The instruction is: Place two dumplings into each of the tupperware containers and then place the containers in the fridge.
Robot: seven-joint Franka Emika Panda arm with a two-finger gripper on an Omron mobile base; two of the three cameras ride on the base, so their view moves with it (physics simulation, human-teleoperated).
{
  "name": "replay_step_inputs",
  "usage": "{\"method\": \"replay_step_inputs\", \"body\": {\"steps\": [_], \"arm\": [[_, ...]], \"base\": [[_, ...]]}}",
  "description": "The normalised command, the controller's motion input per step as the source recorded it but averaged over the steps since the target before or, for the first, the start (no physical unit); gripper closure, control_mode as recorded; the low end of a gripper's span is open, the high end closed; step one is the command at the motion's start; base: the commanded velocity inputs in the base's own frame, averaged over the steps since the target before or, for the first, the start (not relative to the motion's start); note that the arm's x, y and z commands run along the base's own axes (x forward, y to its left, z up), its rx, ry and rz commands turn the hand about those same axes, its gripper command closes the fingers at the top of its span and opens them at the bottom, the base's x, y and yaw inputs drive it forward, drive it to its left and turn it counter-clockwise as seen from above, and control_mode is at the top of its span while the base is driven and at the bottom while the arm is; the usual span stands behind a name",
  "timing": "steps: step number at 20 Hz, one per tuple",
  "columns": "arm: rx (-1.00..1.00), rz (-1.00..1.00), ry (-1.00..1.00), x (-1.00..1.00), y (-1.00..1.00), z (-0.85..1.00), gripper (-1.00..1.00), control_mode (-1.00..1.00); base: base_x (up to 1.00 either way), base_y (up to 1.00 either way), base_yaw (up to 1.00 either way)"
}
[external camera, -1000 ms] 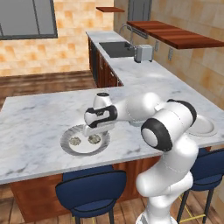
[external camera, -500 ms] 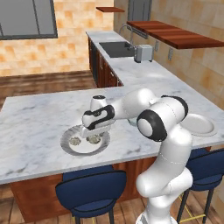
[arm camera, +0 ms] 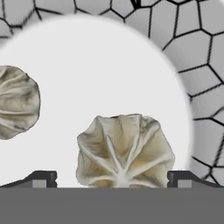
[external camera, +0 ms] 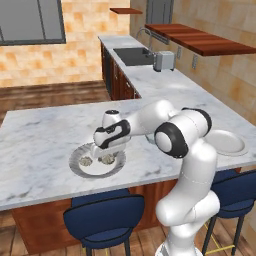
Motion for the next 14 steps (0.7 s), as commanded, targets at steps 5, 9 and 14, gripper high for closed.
{"method": "replay_step_inputs", "body": {"steps": [5, 9, 14], "arm": [[0.0, 0.0, 0.0, 0.03, -0.02, -0.14, -1.0, -1.0], [0.0, 0.0, 0.0, 0.08, 0.0, -0.11, -1.0, -1.0], [0.0, 0.0, -0.02, 0.24, 0.0, -0.16, -1.0, -1.0]], "base": [[0.0, 0.0, 0.0], [0.0, 0.0, 0.0], [0.0, 0.0, 0.0]]}}
